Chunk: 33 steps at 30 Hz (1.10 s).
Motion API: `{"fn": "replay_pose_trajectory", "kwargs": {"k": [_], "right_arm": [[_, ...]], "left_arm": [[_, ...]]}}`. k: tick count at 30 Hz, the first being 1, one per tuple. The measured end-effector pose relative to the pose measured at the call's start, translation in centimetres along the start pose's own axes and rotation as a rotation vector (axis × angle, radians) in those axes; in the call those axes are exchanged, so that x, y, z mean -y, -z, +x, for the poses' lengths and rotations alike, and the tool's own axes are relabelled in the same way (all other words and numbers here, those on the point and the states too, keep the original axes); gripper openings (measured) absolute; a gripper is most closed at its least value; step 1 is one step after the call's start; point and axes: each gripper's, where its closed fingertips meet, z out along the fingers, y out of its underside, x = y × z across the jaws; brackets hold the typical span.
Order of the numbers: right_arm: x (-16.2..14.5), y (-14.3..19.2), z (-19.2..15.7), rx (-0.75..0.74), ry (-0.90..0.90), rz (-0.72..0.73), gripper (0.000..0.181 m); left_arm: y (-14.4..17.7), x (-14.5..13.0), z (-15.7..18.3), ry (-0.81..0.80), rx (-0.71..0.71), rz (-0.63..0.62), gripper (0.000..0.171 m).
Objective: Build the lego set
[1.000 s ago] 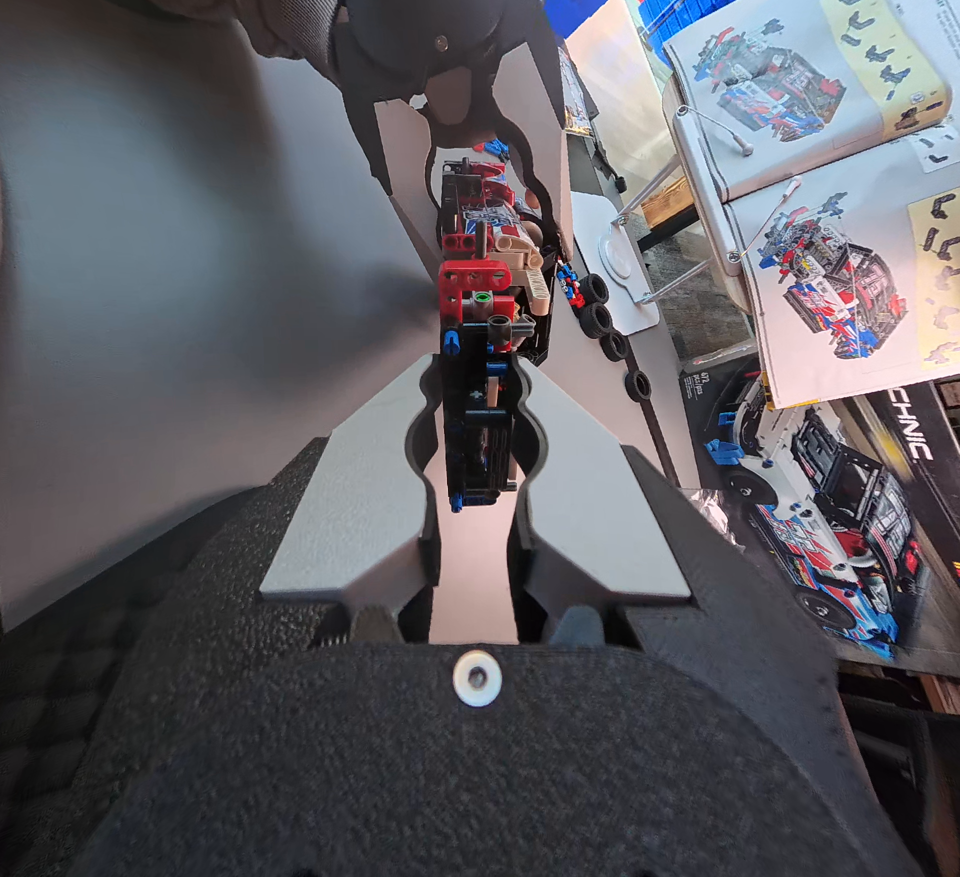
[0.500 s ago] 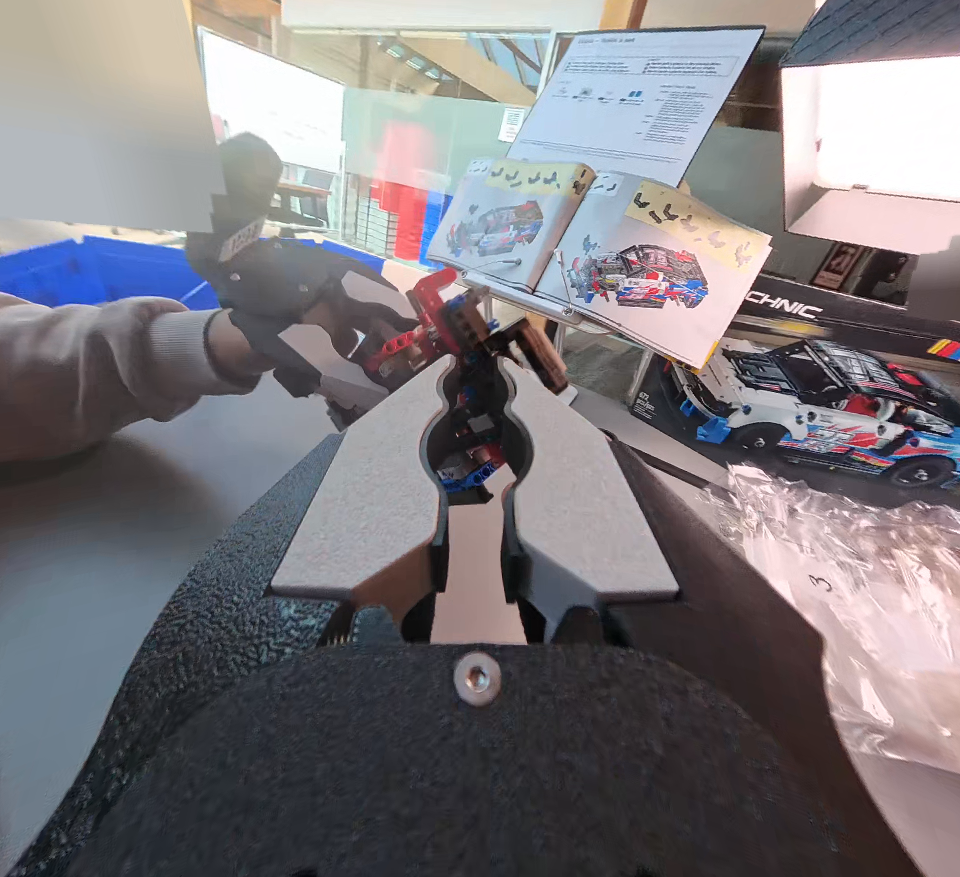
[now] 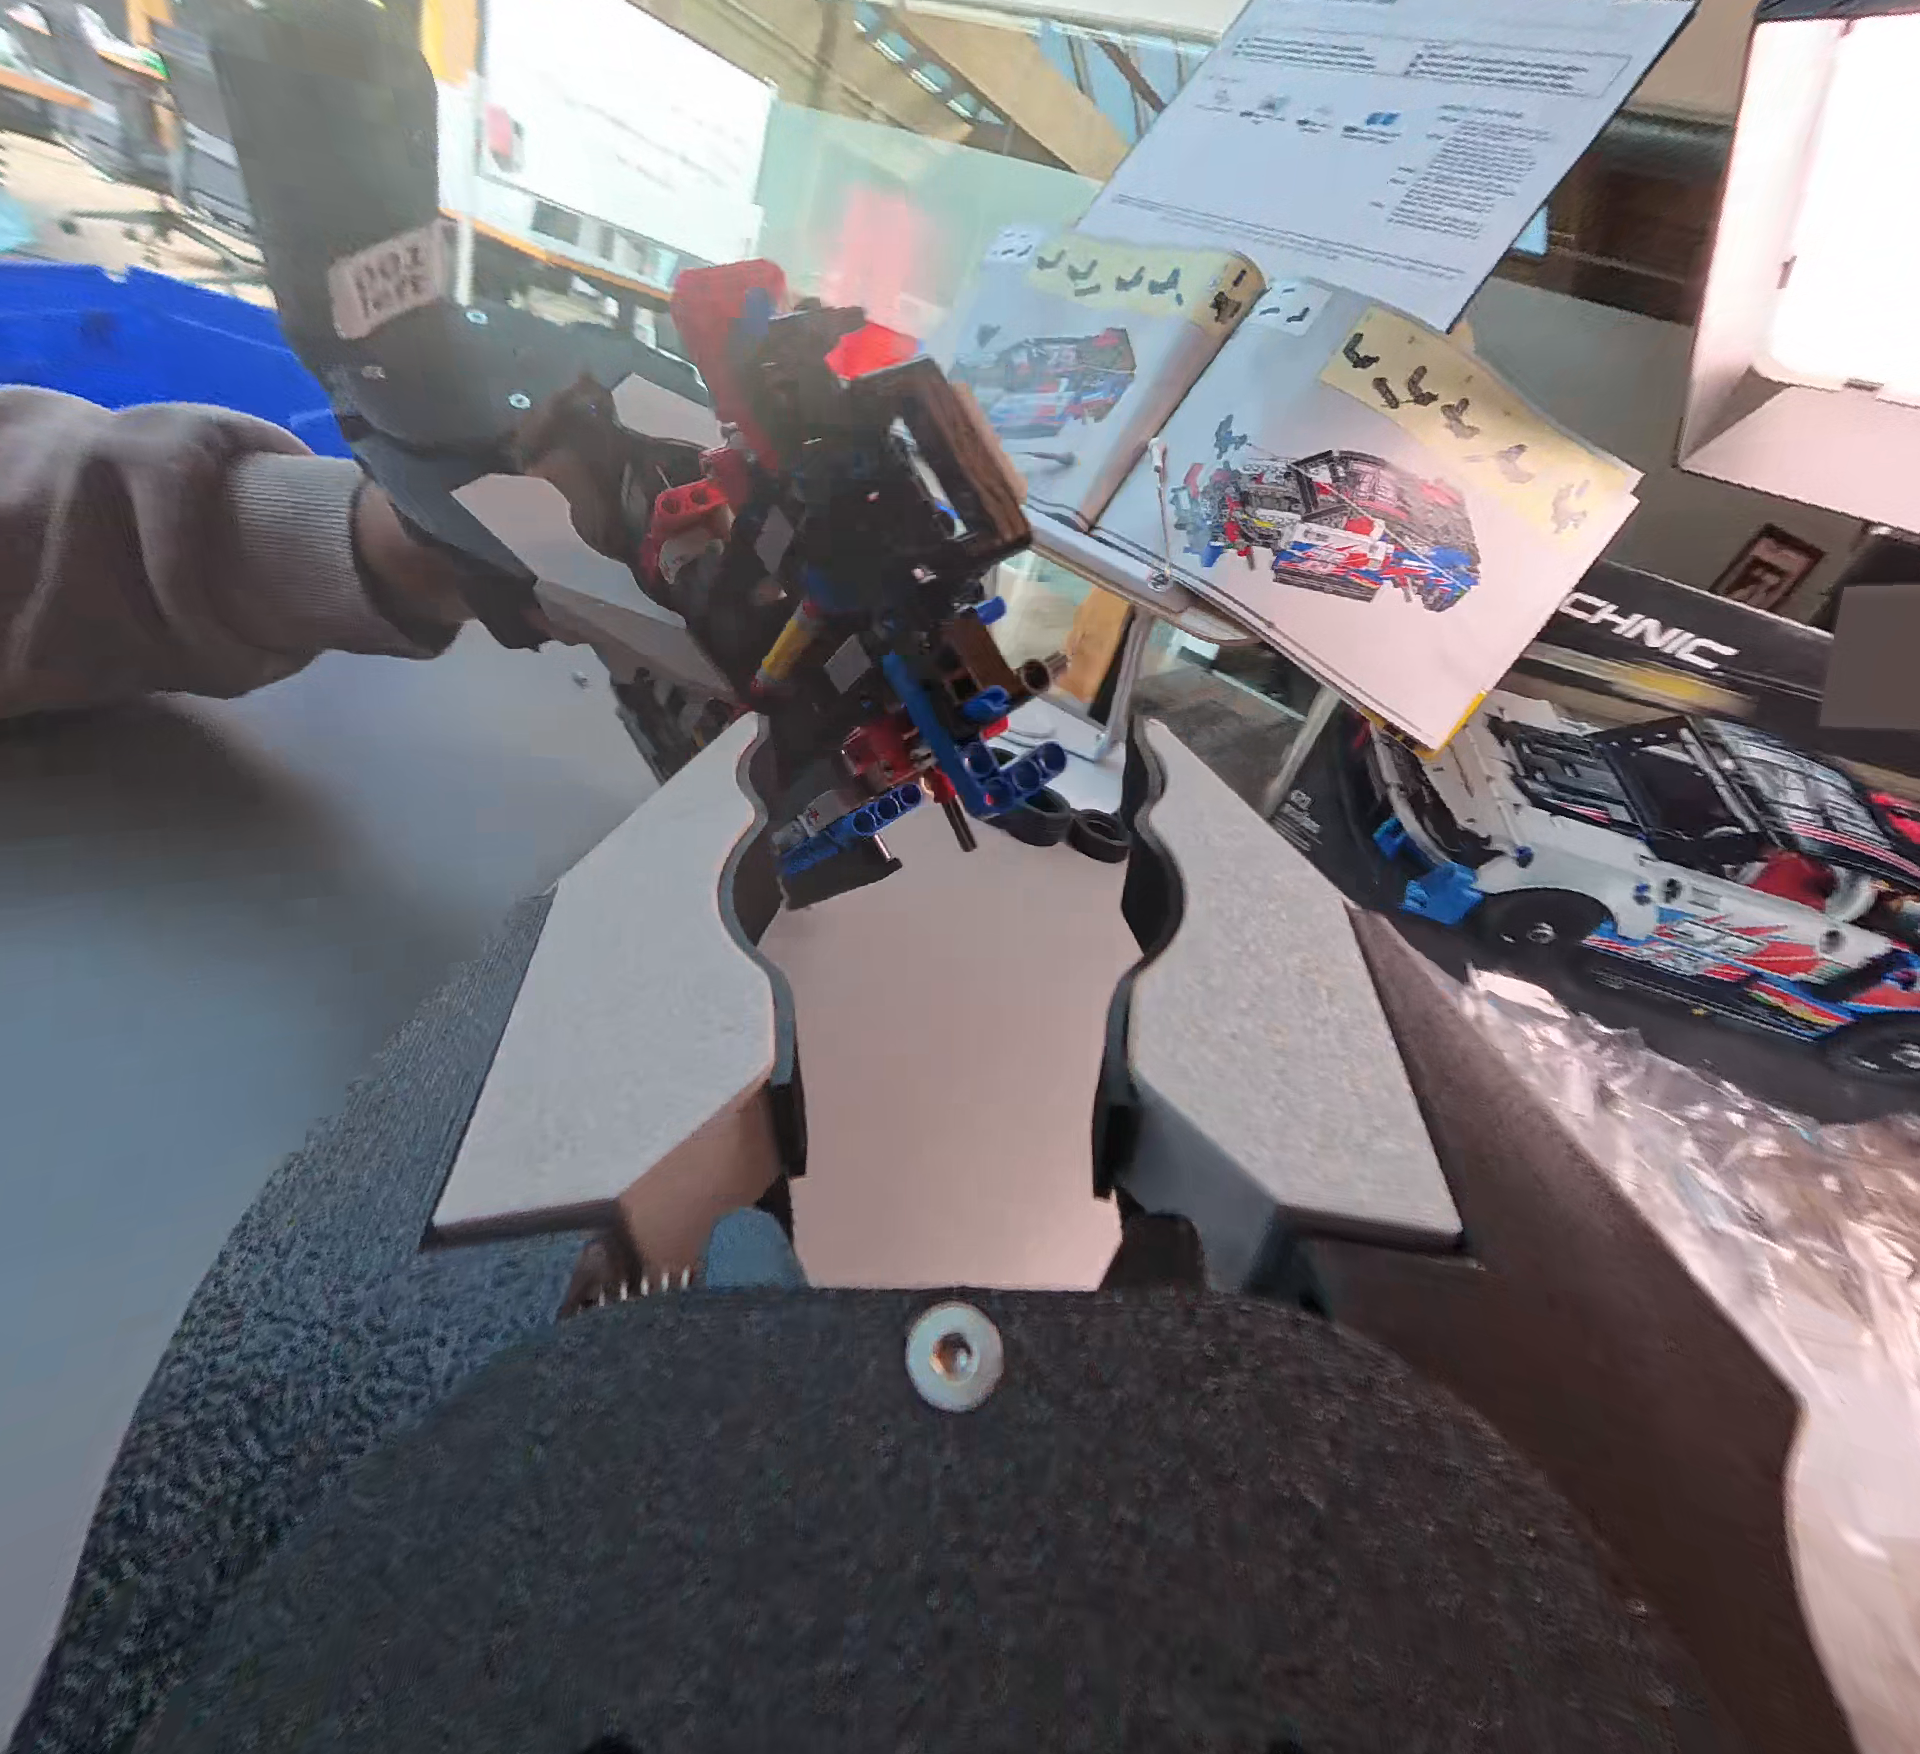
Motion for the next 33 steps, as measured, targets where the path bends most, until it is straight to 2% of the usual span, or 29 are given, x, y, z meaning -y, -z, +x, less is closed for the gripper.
{"fn": "replay_pose_trajectory", "kwargs": {"k": [2, 5, 7, 8, 11, 14, 16, 19, 20, 24, 27, 29, 33], "right_arm": [[0.3, -0.1, -0.4, 0.084, -0.071, 0.044, 0.066], [1.7, -1.0, -3.3, 0.261, -0.064, 0.121, 0.063], [3.1, -1.3, -5.6, 0.367, -0.01, 0.172, 0.054], [3.3, -1.2, -6.9, 0.425, 0.036, 0.17, 0.04], [3.4, -1.4, -8.0, 0.419, 0.126, 0.163, 0.038], [3.2, -1.2, -8.7, 0.406, 0.188, 0.165, 0.037], [3.1, -0.9, -9.0, 0.394, 0.2, 0.174, 0.037], [3.0, -0.5, -9.6, 0.391, 0.208, 0.188, 0.037], [3.0, -0.5, -10.0, 0.39, 0.213, 0.194, 0.037], [3.4, -1.1, -11.4, 0.384, 0.253, 0.214, 0.037], [3.6, -1.5, -12.5, 0.411, 0.275, 0.216, 0.038], [3.7, -1.7, -13.0, 0.427, 0.274, 0.219, 0.038], [3.9, -2.1, -13.3, 0.43, 0.278, 0.212, 0.038]], "left_arm": [[0.3, 0.6, 0.7, 0.006, -0.036, 0.07, 0.065], [0.5, 2.0, 2.7, -0.009, -0.111, 0.168, 0.066], [0.5, 2.4, 4.1, -0.071, -0.136, 0.189, 0.066], [0.6, 2.4, 4.3, -0.081, -0.135, 0.192, 0.067], [1.4, 2.3, 4.5, -0.081, -0.174, 0.186, 0.069], [3.3, 3.1, 4.2, -0.073, -0.187, 0.154, 0.08], [5.3, 4.8, 4.4, -0.069, -0.193, 0.177, 0.069], [7.3, 7.8, 6.4, -0.08, -0.188, 0.235, 0.03], [7.6, 8.5, 6.8, -0.081, -0.173, 0.246, 0.023], [8.1, 10.1, 8.6, -0.066, -0.195, 0.296, 0.019], [7.8, 8.8, 8.9, -0.079, -0.222, 0.252, 0.018], [8.5, 9.1, 9.4, -0.032, -0.275, 0.298, 0.019], [8.8, 9.0, 9.9, -0.064, -0.287, 0.296, 0.014]]}}
